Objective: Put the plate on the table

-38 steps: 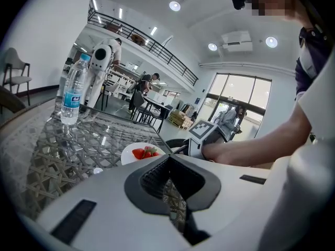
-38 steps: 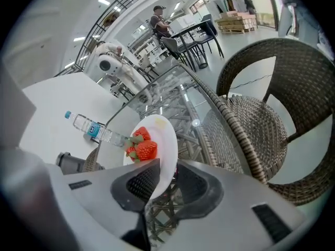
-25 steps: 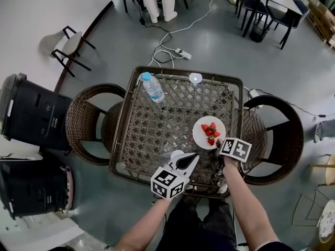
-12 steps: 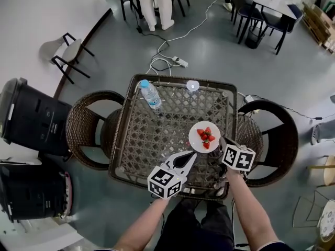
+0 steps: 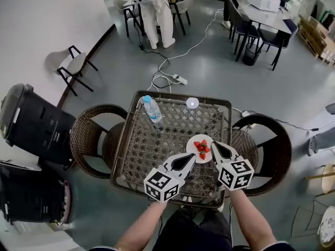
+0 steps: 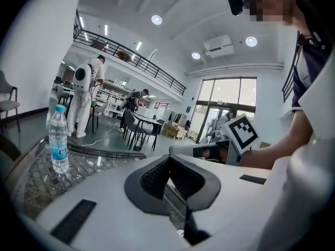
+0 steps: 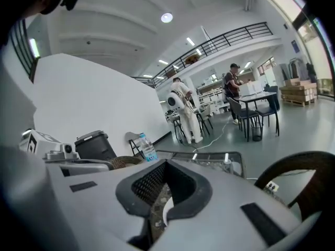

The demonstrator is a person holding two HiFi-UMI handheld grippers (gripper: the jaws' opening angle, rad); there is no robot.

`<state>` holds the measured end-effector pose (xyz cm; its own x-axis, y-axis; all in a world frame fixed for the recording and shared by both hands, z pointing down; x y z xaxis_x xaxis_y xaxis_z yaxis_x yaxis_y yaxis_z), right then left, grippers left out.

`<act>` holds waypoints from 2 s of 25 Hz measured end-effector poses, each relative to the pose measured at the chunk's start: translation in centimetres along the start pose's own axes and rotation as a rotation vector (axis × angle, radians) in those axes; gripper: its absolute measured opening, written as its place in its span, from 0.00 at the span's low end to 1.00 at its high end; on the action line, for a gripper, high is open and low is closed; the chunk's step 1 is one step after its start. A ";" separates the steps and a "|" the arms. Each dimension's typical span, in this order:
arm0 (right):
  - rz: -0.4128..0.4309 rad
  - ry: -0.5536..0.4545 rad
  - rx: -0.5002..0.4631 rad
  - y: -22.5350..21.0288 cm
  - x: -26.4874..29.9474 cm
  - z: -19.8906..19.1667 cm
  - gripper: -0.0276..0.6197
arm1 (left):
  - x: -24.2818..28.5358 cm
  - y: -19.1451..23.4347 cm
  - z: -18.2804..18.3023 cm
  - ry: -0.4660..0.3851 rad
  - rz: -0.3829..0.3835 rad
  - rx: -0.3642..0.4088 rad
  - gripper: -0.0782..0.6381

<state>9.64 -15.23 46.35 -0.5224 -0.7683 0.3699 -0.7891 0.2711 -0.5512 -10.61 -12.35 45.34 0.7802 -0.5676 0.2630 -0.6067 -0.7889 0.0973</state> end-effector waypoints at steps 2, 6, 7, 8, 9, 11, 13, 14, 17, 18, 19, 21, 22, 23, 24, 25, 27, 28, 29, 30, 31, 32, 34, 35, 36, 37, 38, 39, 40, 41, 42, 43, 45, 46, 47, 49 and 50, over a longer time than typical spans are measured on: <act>0.045 -0.023 -0.040 1.2 -0.6 1.0 0.05 | -0.1 -0.1 1.1 -0.015 0.006 0.013 0.12; 0.119 -0.061 -0.114 3.7 -1.9 2.6 0.05 | -0.8 -0.4 3.0 -0.038 0.017 0.037 0.12; 0.134 -0.069 -0.131 4.3 -2.3 2.9 0.05 | -1.0 -0.6 3.4 -0.043 0.018 0.043 0.12; 0.146 -0.077 -0.149 4.8 -2.6 3.2 0.05 | -1.2 -0.7 3.7 -0.048 0.020 0.050 0.12; 0.158 -0.085 -0.168 5.3 -2.9 3.4 0.05 | -1.5 -0.8 4.1 -0.053 0.021 0.056 0.12; 0.179 -0.100 -0.204 6.2 -3.3 3.9 0.05 | -1.9 -0.8 4.8 -0.064 0.023 0.070 0.12; 0.200 -0.116 -0.231 7.0 -3.8 4.4 0.05 | -2.3 -1.0 5.5 -0.074 0.022 0.088 0.12; 0.211 -0.124 -0.246 7.3 -4.1 4.6 0.05 | -2.4 -1.1 5.9 -0.079 0.021 0.099 0.12; 0.247 -0.144 -0.288 8.2 -4.8 5.2 0.05 | -2.9 -1.2 6.9 -0.095 0.027 0.129 0.12; 0.253 -0.149 -0.299 8.5 -4.9 5.3 0.05 | -3.1 -1.2 7.1 -0.100 0.029 0.135 0.12; 0.257 -0.153 -0.306 8.7 -5.0 5.3 0.05 | -3.3 -1.2 7.2 -0.105 0.030 0.140 0.12; 0.259 -0.160 -0.313 9.0 -5.3 5.3 0.05 | -3.6 -1.4 7.4 -0.113 0.031 0.147 0.12; 0.260 -0.162 -0.313 9.0 -5.4 5.3 0.05 | -3.7 -1.5 7.5 -0.115 0.031 0.149 0.12; 0.260 -0.163 -0.314 9.0 -5.5 5.3 0.05 | -3.7 -1.6 7.5 -0.118 0.030 0.151 0.12; 0.259 -0.164 -0.314 9.0 -5.5 5.3 0.05 | -3.7 -1.6 7.6 -0.120 0.029 0.152 0.12; 0.258 -0.165 -0.317 9.1 -5.6 5.3 0.05 | -3.7 -1.6 7.7 -0.122 0.028 0.153 0.12; 0.260 -0.167 -0.327 9.2 -5.7 5.4 0.05 | -3.7 -1.7 7.8 -0.124 0.026 0.156 0.12; 0.261 -0.169 -0.331 9.2 -5.7 5.4 0.05 | -3.7 -1.8 7.9 -0.124 0.025 0.157 0.12; 0.261 -0.170 -0.333 9.2 -5.8 5.5 0.05 | -3.6 -1.9 8.0 -0.124 0.023 0.157 0.12; 0.262 -0.171 -0.333 9.2 -5.9 5.5 0.05 | -3.6 -2.0 8.1 -0.124 0.022 0.158 0.12; 0.262 -0.173 -0.332 9.3 -6.0 5.5 0.05 | -3.7 -2.1 8.2 -0.124 0.021 0.159 0.12; 0.263 -0.174 -0.330 9.4 -6.1 5.6 0.05 | -3.7 -2.2 8.3 -0.124 0.020 0.160 0.12; 0.262 -0.177 -0.328 9.5 -6.3 5.5 0.05 | -3.9 -2.4 8.4 -0.125 0.018 0.161 0.12; 0.261 -0.179 -0.327 9.5 -6.4 5.5 0.05 | -3.9 -2.5 8.4 -0.126 0.017 0.162 0.12; 0.259 -0.181 -0.327 9.5 -6.4 5.5 0.05 | -4.0 -2.5 8.3 -0.126 0.016 0.162 0.12; 0.257 -0.184 -0.327 9.6 -6.4 5.4 0.05 | -4.0 -2.5 8.2 -0.126 0.014 0.161 0.12; 0.257 -0.186 -0.328 9.7 -6.4 5.4 0.05 | -4.1 -2.5 8.2 -0.126 0.013 0.159 0.12; 0.258 -0.189 -0.328 9.8 -6.4 5.4 0.05 | -4.2 -2.5 8.1 -0.127 0.012 0.158 0.12; 0.258 -0.191 -0.328 9.9 -6.4 5.4 0.05 | -4.2 -2.4 8.1 -0.127 0.010 0.156 0.12; 0.257 -0.193 -0.328 9.9 -6.5 5.4 0.05 | -4.2 -2.5 8.1 -0.128 0.009 0.155 0.12; 0.256 -0.194 -0.326 9.9 -6.6 5.5 0.05 | -4.2 -2.5 8.2 -0.128 0.008 0.155 0.12; 0.256 -0.195 -0.325 9.9 -6.7 5.5 0.05 | -4.1 -2.6 8.2 -0.129 0.007 0.155 0.12; 0.254 -0.197 -0.324 9.9 -6.8 5.5 0.05 | -4.1 -2.8 8.2 -0.130 0.005 0.154 0.12; 0.252 -0.198 -0.324 9.9 -6.9 5.4 0.05 | -4.1 -2.9 8.2 -0.130 0.005 0.154 0.12; 0.250 -0.198 -0.323 10.0 -6.9 5.4 0.05 | -4.2 -2.9 8.1 -0.131 0.005 0.154 0.12; 0.251 -0.200 -0.322 10.1 -6.9 5.4 0.05 | -4.3 -2.8 8.2 -0.134 0.006 0.154 0.12; 0.252 -0.201 -0.321 10.1 -6.9 5.4 0.05 | -4.4 -2.8 8.2 -0.135 0.007 0.154 0.12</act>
<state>6.97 -10.33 34.21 -0.6630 -0.7440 0.0837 -0.7220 0.6058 -0.3343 -11.08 -9.55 36.04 0.7959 -0.5911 0.1313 -0.5895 -0.8059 -0.0545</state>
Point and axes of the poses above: the fingertips, and each gripper's own axes: x forward along the fingers, y to its left, z out of its top, the point moved 10 cm from there along -x, backward along the fingers, and after that the axes turned 15 degrees about x, right-handed, at the moved point
